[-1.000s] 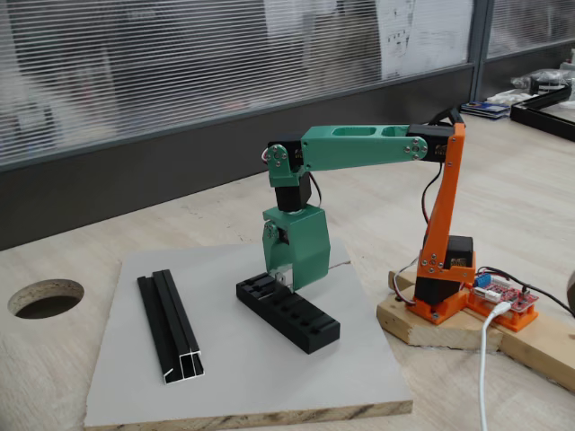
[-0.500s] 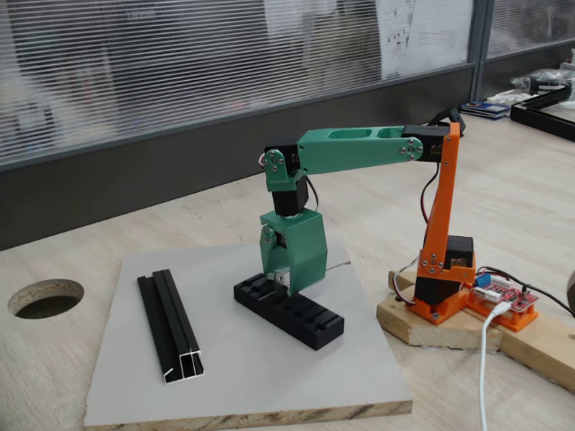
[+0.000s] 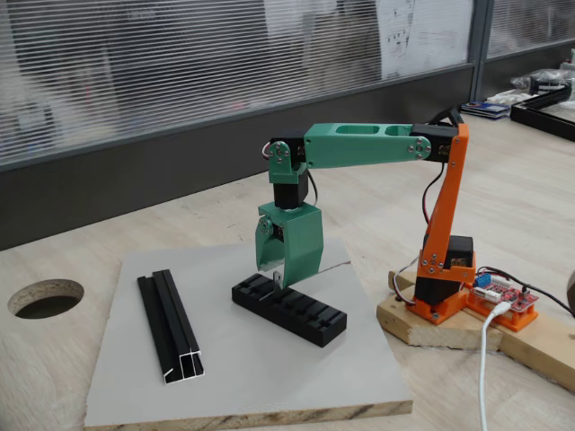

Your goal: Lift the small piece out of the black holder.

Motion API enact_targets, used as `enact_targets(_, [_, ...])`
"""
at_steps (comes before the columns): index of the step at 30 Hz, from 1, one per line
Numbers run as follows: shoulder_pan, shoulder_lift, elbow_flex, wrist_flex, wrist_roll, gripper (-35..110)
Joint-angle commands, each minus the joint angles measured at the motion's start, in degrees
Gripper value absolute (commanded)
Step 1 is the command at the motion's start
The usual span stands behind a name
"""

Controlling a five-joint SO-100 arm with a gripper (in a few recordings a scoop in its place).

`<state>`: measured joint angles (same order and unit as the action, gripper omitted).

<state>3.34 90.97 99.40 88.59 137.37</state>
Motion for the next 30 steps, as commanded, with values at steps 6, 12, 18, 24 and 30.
enact_targets(6, [1.0,2.8,-0.1,0.8,0.3,47])
enact_targets(12, [0.7,2.8,-0.7,0.7,0.2,47])
enact_targets(18, [0.7,2.8,-0.6,0.7,0.1,47])
enact_targets(24, [1.1,2.8,-0.4,0.7,-6.7,47])
enact_targets(30, [1.3,2.7,-0.4,0.4,-7.7,47])
